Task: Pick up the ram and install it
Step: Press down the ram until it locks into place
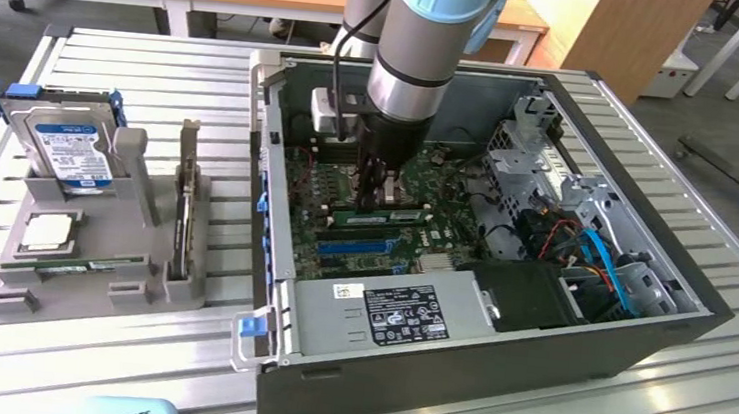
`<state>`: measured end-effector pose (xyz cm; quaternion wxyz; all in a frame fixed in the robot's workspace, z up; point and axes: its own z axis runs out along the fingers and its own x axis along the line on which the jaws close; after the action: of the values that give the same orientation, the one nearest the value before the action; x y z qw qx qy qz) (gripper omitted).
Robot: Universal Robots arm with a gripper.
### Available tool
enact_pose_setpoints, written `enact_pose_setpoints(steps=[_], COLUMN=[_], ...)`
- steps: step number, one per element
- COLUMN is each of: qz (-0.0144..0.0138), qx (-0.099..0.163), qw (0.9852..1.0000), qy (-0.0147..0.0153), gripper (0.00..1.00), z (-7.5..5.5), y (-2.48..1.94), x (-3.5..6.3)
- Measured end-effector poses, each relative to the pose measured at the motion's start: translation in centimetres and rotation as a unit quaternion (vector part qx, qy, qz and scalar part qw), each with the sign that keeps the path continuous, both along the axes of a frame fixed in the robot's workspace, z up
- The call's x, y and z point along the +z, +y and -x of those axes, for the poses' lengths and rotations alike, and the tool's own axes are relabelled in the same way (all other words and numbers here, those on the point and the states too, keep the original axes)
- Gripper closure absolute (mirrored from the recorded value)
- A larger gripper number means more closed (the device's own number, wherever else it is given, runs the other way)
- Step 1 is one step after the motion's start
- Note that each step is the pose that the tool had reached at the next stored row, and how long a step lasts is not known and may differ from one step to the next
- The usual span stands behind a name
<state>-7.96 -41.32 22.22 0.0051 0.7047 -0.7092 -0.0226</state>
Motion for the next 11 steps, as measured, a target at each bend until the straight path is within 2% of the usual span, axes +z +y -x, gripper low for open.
enact_pose_setpoints(steps=[8,11], qz=[-0.0001,-0.0005], qx=[0.000,0.000], qw=[1.0000,1.0000], qy=[-0.0001,-0.0003], gripper=[0.90,0.90], z=[0.00,-0.01], y=[0.00,0.02], x=[0.00,0.35])
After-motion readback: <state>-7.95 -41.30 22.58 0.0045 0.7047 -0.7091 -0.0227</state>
